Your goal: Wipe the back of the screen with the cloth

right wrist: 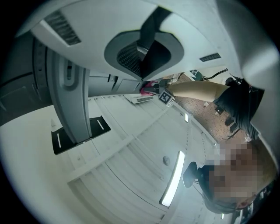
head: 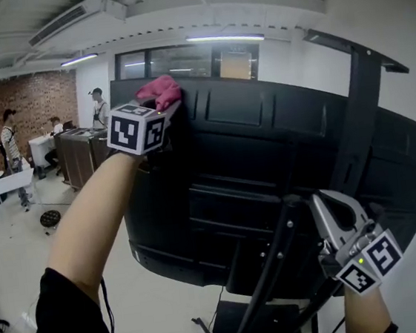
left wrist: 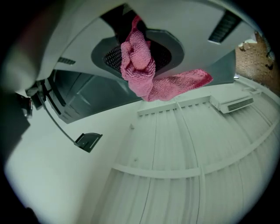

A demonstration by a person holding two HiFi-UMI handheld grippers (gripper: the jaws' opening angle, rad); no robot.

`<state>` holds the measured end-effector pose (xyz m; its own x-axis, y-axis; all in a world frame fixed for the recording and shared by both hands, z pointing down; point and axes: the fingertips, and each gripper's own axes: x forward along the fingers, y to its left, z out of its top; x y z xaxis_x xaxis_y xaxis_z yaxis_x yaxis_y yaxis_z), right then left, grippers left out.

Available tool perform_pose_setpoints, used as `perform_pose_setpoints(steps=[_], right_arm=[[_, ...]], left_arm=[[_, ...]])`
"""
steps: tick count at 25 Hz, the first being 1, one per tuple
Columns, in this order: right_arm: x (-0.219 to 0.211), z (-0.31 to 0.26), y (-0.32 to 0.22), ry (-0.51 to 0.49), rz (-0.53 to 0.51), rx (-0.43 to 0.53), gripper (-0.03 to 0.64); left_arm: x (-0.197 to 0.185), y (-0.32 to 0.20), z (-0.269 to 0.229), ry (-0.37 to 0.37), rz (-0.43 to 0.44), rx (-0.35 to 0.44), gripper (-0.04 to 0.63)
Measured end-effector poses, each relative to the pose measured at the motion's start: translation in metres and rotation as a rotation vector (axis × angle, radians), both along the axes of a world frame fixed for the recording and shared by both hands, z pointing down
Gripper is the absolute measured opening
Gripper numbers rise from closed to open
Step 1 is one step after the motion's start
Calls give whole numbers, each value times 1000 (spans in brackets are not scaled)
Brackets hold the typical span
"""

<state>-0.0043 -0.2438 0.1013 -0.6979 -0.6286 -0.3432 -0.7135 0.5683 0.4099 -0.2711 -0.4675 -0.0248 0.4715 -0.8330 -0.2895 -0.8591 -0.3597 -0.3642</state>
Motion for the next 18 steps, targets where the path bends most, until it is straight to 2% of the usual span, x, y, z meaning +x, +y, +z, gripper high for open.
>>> perform_pose_setpoints(steps=[5,11,16,18], right_arm=[[15,6,3,-18,-3,-5,3],[44,12,11,-58,17,-5,3],[63,14,20,-75,34,-7,3],[63,16,18,-77,33,-11,3]], left_arm=[[88,21,-4,-126,85,18,98],[201,42,1,-315,174,31,98],[263,58,11,-389,274,4,98],[275,63,18,-394,311,7,97]])
